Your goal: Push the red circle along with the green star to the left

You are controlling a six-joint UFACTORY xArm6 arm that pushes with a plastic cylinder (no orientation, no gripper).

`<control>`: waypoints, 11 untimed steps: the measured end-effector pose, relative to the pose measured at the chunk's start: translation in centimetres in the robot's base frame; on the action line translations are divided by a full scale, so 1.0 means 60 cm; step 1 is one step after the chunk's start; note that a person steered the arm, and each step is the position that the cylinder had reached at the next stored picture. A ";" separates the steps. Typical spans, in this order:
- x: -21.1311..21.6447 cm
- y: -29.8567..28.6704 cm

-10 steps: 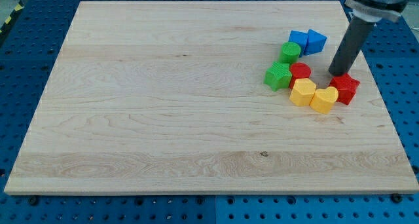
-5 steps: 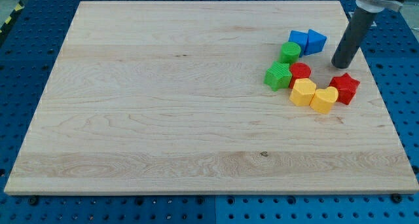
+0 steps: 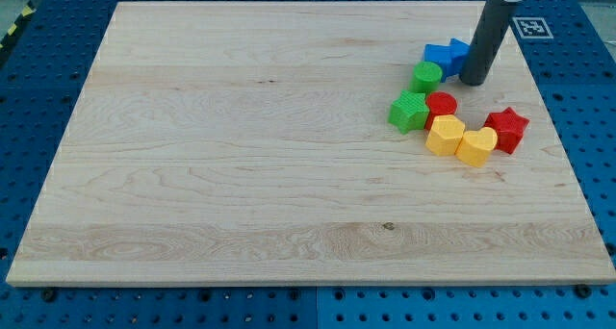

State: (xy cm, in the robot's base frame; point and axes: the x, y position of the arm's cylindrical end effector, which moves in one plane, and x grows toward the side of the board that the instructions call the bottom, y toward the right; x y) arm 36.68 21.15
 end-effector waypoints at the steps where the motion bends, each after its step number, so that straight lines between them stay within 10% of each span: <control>1: 0.023 -0.001; 5: 0.099 -0.127; 11: -0.022 -0.204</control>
